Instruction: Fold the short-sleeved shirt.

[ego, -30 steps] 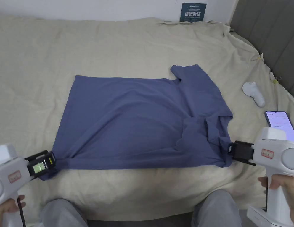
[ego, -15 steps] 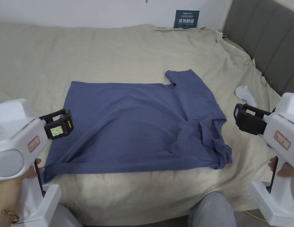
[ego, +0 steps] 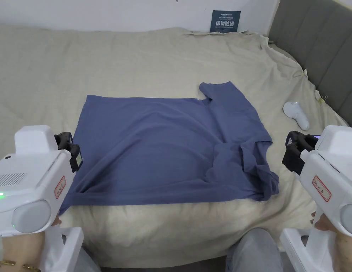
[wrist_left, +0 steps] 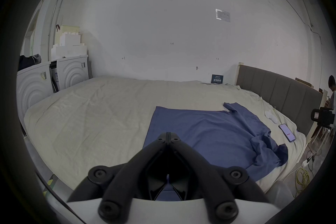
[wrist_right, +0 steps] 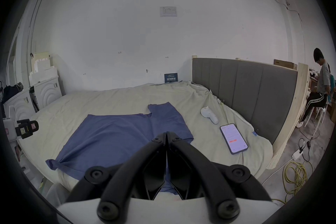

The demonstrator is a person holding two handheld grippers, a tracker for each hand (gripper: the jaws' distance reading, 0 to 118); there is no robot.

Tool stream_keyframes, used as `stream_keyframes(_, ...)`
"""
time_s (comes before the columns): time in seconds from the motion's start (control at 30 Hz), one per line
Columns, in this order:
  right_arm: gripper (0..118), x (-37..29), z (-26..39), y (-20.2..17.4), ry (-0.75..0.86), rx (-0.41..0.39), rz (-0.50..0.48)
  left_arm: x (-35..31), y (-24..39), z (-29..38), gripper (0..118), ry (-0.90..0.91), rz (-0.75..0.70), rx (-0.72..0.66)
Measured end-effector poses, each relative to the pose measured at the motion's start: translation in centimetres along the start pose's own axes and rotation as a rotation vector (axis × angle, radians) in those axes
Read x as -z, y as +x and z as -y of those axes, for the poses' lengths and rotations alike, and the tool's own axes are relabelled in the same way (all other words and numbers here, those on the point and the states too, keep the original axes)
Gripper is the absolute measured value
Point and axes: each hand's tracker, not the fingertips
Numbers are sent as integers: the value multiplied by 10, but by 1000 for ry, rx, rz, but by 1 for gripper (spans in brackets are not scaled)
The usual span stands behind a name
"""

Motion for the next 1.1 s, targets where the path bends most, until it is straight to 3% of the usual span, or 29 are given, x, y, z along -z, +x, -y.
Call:
stream_keyframes(0.43, 0, 3, -3, -3, -36, 8, 3, 1, -2, 6, 0, -23, 12, -26)
stream_keyframes(0.53, 0, 12, -8, -1, -103, -12, 20, 1, -2, 8, 0, -23, 1, -10)
stream_keyframes(0.6, 1, 26, -12, 0, -237, -56, 42, 2, -1, 8, 0, -26, 0, 3)
stream_keyframes(0.63, 6, 33, -12, 2, -269, -61, 29, 0, 0, 8, 0, -28, 3, 5)
stream_keyframes(0.67, 19, 39, -11, 4, -293, -56, 20, 0, 0, 9, 0, -28, 7, 5)
stream_keyframes(0.73, 68, 53, -10, 5, -382, -90, 4, 1, 1, 9, 0, -31, 11, 8)
stream_keyframes(0.77, 84, 62, -8, 5, -414, -105, 7, 1, 3, 10, 0, -34, 13, 10)
stream_keyframes(0.8, 93, 70, -6, 4, -441, -126, 21, 1, 3, 10, 0, -37, 17, 12)
stream_keyframes(0.9, 94, 99, -2, -1, -563, -214, 15, 4, 5, 12, 0, -49, 23, 21)
stream_keyframes(1.1, 93, 155, 19, -3, -713, -290, 90, 7, 5, 17, 0, -68, 29, 17)
